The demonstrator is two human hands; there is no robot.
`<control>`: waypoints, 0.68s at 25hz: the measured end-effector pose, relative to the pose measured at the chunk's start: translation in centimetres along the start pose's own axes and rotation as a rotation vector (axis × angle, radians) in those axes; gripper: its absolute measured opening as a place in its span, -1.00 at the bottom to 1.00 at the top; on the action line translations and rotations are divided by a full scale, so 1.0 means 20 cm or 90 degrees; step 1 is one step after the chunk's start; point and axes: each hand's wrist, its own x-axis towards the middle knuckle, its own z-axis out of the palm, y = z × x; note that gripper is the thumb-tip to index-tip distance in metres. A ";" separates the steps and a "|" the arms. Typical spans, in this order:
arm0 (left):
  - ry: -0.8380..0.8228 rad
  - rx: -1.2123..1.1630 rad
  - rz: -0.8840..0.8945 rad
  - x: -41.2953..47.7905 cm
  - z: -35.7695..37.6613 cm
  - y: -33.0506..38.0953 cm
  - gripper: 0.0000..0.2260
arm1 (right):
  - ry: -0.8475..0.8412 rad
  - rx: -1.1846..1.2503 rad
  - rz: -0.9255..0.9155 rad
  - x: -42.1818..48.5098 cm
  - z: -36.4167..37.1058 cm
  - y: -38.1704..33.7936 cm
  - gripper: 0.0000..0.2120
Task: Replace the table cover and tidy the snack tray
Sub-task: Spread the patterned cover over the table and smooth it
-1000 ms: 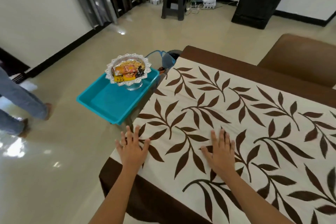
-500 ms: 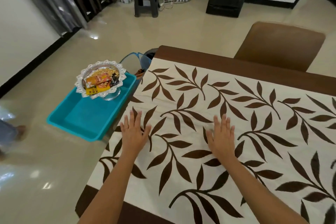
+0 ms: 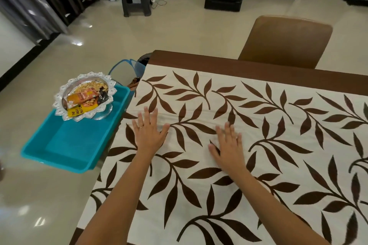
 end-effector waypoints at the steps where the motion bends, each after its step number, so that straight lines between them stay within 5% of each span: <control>1: -0.036 -0.001 -0.002 0.04 0.01 0.01 -0.32 | -0.018 -0.007 -0.012 -0.03 0.02 0.00 -0.29; 8: -0.067 0.008 -0.025 0.10 -0.03 0.01 -0.30 | -0.021 0.051 -0.049 -0.11 0.00 -0.07 -0.32; 17: -0.035 -0.025 -0.023 -0.78 0.13 0.14 -0.32 | -0.074 0.039 -0.188 -0.83 0.12 -0.10 -0.26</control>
